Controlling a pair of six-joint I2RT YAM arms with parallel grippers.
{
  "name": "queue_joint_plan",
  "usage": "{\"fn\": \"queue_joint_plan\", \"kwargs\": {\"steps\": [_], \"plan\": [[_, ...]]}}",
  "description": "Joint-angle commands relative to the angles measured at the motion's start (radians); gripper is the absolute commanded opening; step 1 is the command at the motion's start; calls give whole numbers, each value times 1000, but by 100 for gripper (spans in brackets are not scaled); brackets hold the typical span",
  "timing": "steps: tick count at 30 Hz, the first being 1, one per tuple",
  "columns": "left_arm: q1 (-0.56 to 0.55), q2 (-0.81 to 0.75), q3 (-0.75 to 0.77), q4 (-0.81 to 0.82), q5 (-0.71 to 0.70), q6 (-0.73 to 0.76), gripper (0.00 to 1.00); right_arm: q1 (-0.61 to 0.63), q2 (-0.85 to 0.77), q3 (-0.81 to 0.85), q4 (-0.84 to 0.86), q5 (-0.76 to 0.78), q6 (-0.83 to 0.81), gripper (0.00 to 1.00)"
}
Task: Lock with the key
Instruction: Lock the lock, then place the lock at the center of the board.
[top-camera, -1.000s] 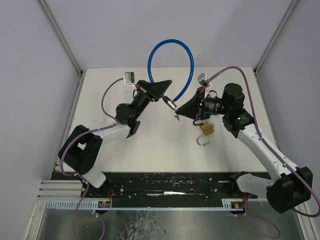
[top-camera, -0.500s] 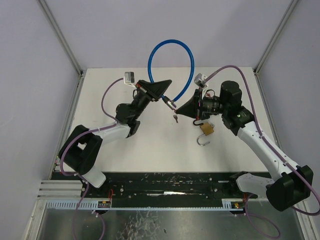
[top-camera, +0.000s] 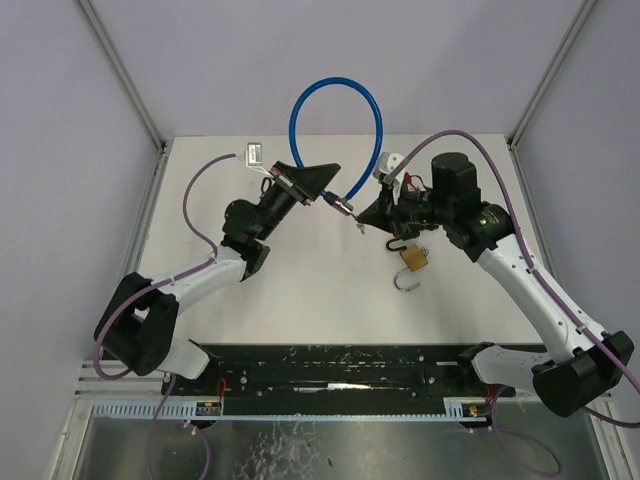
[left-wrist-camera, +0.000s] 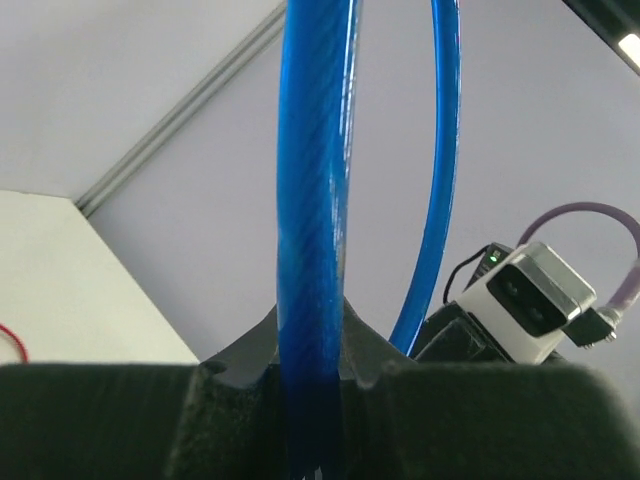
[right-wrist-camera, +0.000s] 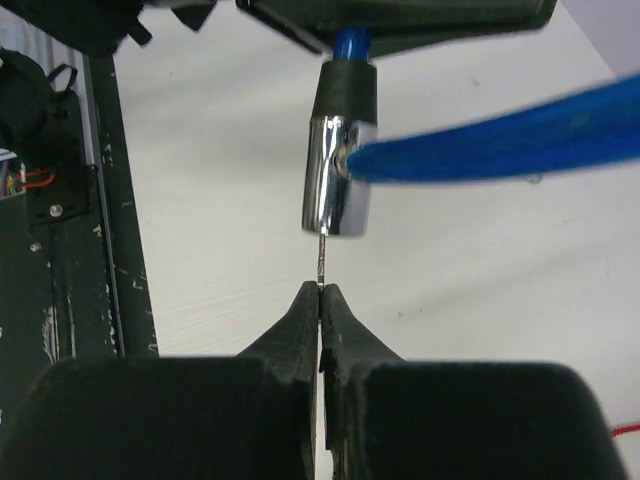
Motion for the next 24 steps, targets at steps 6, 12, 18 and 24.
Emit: {"fn": "queue_joint_plan", "kwargs": {"steps": [6, 12, 18, 24], "plan": [[132, -82, -60, 77, 6, 7, 0, 2, -8, 0, -111, -27, -23, 0], [186, -77, -105, 173, 60, -96, 0, -50, -36, -75, 2, -169, 124, 0], [265, 8, -155, 265, 178, -342, 0, -162, -80, -245, 254, -238, 348, 0], [341, -47, -277, 36, 184, -323, 0, -211, -112, -357, 287, -199, 352, 0]]}}
